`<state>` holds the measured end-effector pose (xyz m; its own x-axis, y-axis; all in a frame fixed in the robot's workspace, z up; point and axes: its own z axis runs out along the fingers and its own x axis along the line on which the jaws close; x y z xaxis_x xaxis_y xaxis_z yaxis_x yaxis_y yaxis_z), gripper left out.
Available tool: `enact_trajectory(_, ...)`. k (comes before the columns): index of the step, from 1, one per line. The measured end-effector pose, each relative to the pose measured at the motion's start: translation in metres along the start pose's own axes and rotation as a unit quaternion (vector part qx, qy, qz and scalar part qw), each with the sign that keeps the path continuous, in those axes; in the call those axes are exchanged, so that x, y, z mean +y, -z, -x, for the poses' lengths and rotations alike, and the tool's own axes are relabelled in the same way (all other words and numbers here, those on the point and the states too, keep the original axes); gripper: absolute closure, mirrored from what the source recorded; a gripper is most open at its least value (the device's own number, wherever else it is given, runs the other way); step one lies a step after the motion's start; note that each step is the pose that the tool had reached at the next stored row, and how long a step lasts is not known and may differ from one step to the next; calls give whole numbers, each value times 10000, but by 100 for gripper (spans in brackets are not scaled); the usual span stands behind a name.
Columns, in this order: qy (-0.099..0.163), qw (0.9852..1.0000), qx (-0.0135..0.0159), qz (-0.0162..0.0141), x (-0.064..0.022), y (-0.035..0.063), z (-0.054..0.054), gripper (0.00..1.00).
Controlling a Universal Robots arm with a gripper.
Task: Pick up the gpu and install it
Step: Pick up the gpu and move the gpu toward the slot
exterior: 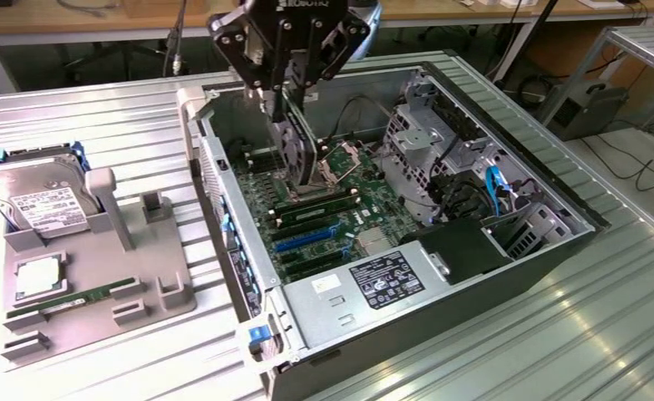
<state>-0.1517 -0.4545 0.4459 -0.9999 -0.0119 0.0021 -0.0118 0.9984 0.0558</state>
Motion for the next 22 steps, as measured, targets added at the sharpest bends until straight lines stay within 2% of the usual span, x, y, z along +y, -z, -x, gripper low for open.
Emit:
enact_trajectory(12, 0, 10000, 1, -59, 132, -236, 580, 74)
enact_trajectory(15, 1, 10000, 1, -92, 177, -339, 835, 74)
enact_trajectory(16, 1, 10000, 2, -93, 178, -361, 888, 74)
enact_trajectory(19, 5, 10000, 1, -90, 173, -417, 985, 74)
enact_trajectory(22, 4, 10000, 6, -93, 172, -452, 1010, 74)
